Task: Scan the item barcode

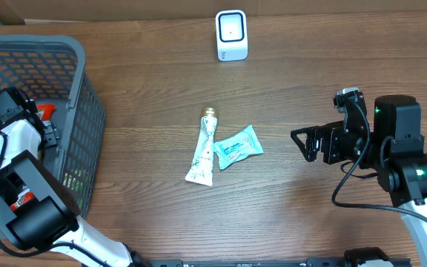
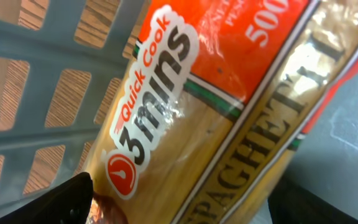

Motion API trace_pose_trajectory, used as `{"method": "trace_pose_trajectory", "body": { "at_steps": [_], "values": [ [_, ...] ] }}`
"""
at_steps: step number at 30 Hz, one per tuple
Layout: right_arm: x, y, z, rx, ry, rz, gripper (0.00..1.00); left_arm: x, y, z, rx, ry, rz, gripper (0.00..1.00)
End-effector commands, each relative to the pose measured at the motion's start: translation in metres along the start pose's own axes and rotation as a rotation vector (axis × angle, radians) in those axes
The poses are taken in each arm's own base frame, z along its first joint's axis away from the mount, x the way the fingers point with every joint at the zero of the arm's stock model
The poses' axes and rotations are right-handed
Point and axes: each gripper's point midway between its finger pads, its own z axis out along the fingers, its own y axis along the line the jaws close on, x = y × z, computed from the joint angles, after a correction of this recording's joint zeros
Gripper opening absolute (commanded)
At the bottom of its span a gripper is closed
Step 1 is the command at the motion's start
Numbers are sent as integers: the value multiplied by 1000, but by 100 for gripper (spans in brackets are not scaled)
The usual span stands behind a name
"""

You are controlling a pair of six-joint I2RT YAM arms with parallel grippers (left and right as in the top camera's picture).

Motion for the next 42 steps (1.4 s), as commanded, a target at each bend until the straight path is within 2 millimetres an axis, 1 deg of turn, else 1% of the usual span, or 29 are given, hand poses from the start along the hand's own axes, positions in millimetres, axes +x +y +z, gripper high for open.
{"method": "trace_pose_trajectory", "body": {
  "at_steps": [1, 6, 8, 9, 11, 12, 14, 16, 18, 20, 22, 24, 25, 28, 29, 33, 35, 38, 42],
  "values": [
    [-4, 2, -2, 4, -12, -16, 100, 81, -45, 54, 88, 253, 103, 84],
    [-4, 2, -2, 5, -12, -16, 100, 94, -61, 65, 148, 291, 106, 84],
    [-4, 2, -2, 4, -12, -16, 100, 106, -69, 72, 169, 328, 116, 81],
    [-4, 2, -2, 5, -12, -16, 100, 108, -71, 73, 172, 335, 115, 73],
    [-4, 2, -2, 4, -12, -16, 100, 110, -74, 74, 181, 340, 105, 35],
    [-4, 2, -2, 4, -12, -16, 100, 109, -76, 74, 192, 337, 100, 21],
    [-4, 2, -2, 5, -12, -16, 100, 108, -77, 74, 201, 335, 96, 6],
    [-4, 2, -2, 5, -12, -16, 100, 109, -78, 73, 202, 338, 82, 4],
    [-4, 2, -2, 4, -12, -16, 100, 109, -78, 72, 195, 347, 32, 4],
    [-4, 2, -2, 4, -13, -16, 100, 106, -78, 70, 205, 349, 14, 4],
    [-4, 2, -2, 5, -13, -16, 100, 95, -80, 65, 237, 341, 6, 4],
    [-4, 2, -2, 5, -13, -16, 100, 78, -81, 56, 285, 326, -4, 4],
    [-4, 2, -2, 4, -13, -16, 100, 67, -81, 49, 310, 319, -14, 4],
    [-4, 2, -2, 5, -13, -16, 100, 35, -71, 26, 336, 313, -88, 4],
    [-4, 2, -2, 4, -13, -16, 100, 21, -68, 13, 355, 310, -119, 4],
    [-4, 2, -2, 4, -13, -16, 100, -20, -62, -31, 464, 266, -156, 4],
    [-4, 2, -2, 4, -13, -16, 100, -36, -58, -51, 505, 241, -165, 4],
    [-4, 2, -2, 4, -13, -16, 100, -50, -53, -74, 539, 214, -173, 4],
    [-4, 2, -2, 4, -13, -16, 100, -67, -51, -104, 606, 173, -184, 4]
  ]
}}
